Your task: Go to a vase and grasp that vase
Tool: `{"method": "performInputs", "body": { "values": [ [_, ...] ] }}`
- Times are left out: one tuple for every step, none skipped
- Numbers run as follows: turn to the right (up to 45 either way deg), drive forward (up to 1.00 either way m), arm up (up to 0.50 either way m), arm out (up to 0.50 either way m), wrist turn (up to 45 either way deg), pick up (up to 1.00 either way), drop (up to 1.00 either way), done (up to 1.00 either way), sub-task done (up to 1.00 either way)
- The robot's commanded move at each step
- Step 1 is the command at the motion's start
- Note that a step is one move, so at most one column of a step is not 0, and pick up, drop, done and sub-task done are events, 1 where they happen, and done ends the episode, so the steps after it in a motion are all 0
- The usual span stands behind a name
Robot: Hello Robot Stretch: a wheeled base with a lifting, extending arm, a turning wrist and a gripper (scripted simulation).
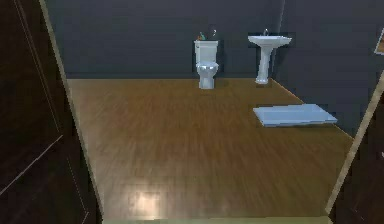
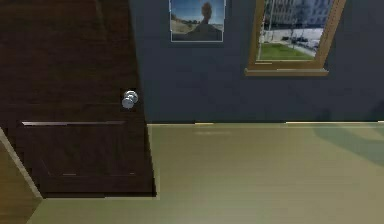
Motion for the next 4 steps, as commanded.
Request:
{"method": "performInputs", "body": {
  "values": [
    [0.0,0.50,0.00,0.00,0.0,0.00,0.00,0.00,0.00],
    [-21.0,0.00,0.00,0.00,0.0,0.00,0.00,0.00,0.00],
    [0.0,0.90,0.00,0.00,0.0,0.00,0.00,0.00,0.00],
    [-6.0,0.00,0.00,0.00,0.0,0.00,0.00,0.00,0.00]
  ]
}}
